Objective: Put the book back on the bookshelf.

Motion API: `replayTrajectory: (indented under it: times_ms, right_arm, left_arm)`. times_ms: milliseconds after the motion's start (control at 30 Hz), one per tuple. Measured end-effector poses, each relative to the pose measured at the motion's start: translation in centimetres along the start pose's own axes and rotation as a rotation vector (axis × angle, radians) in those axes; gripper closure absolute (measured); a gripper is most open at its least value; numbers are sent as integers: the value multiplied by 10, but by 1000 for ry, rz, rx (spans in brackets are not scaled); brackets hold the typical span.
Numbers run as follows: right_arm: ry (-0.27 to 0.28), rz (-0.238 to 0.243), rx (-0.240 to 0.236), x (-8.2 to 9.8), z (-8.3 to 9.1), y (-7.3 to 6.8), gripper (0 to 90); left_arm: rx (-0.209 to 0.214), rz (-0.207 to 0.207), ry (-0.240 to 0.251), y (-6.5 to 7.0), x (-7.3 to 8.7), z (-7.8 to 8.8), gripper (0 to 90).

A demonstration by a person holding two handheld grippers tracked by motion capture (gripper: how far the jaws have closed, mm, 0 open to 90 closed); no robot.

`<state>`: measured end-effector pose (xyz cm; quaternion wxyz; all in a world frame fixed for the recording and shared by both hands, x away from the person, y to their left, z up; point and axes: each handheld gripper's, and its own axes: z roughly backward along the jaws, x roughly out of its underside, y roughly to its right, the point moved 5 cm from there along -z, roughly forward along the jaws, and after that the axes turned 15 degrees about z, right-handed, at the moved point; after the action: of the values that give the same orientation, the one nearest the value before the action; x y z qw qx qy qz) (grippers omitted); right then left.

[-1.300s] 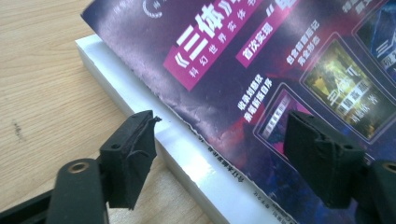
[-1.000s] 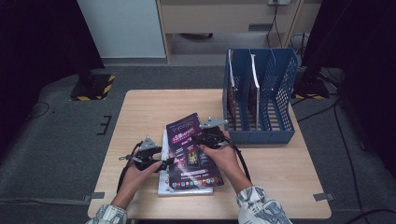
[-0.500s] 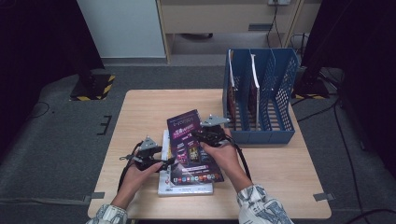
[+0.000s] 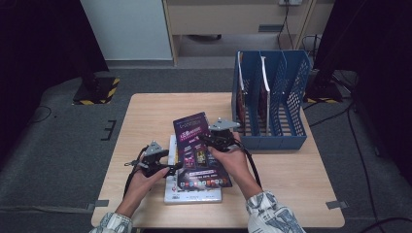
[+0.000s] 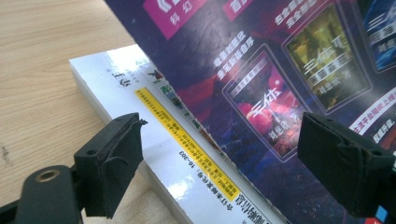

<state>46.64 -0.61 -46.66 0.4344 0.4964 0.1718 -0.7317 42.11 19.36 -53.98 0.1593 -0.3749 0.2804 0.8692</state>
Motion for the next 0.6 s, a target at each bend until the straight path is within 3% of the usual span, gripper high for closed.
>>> replayTrajectory:
  times_ms: [233, 600]
  right_arm:
    - [20, 3, 2, -3, 1, 0, 810]
    - [57, 22, 8, -10, 3, -1, 816]
  left_arm:
    - [-1, 1, -5, 0, 0, -2, 125]
    - [34, 8, -15, 4, 0, -5, 136]
